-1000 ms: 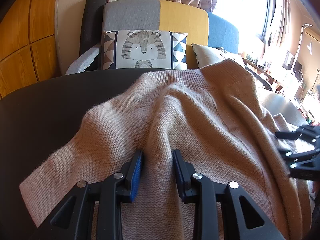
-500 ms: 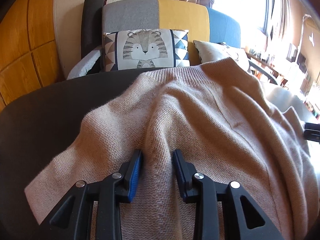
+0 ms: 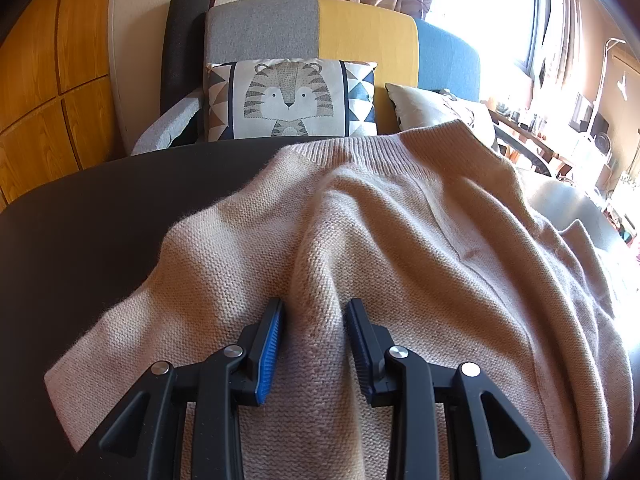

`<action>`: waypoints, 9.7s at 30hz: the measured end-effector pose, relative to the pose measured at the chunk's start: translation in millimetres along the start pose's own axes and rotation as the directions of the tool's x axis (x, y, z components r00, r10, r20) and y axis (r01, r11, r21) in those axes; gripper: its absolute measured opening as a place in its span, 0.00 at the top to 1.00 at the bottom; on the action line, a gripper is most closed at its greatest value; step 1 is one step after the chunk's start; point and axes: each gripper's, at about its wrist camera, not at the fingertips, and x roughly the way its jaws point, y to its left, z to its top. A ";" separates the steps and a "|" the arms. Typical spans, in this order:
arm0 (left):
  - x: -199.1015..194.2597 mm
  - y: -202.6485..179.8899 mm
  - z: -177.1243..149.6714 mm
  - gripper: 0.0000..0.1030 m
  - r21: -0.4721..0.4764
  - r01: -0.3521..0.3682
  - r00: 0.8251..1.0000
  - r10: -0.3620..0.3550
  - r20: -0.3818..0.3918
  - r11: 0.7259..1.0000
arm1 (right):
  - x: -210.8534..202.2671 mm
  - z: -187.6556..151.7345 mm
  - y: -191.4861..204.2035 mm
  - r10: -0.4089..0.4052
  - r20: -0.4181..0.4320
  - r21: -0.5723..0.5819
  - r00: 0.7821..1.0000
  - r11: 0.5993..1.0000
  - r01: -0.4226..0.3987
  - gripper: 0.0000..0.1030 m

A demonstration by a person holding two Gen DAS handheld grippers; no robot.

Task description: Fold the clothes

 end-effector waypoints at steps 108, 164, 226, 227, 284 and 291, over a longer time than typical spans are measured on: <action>56.8 51.3 -3.2 0.77 -0.852 0.345 0.780 -0.625 0.027 0.394 | 353.0 -86.6 95.4 -0.048 -0.266 0.020 0.963 0.998 0.056 0.68; -211.6 249.8 -131.4 0.91 -0.762 -0.199 0.875 0.462 0.145 0.616 | 354.5 -85.5 100.4 -0.067 -0.265 -0.001 0.962 0.998 0.069 0.68; 22.6 17.3 44.5 0.98 0.186 -0.506 0.842 0.529 -0.104 0.842 | 324.5 -60.0 -151.3 -0.580 -0.345 -0.161 0.738 0.811 0.562 0.73; 25.6 15.9 46.7 0.99 0.193 -0.512 0.838 0.536 -0.103 0.837 | 326.5 -58.7 -153.8 -0.588 -0.344 -0.168 0.732 0.806 0.568 0.73; 27.8 -132.0 38.9 0.86 0.335 -0.470 0.871 0.492 0.023 0.817 | 273.1 -54.5 -41.9 -0.075 -0.253 0.162 0.965 0.979 0.119 0.45; 27.5 -124.1 37.6 0.86 0.319 -0.457 0.879 0.476 0.021 0.830 | 193.5 -70.9 -194.6 -0.193 -0.202 0.563 0.960 0.779 0.275 0.45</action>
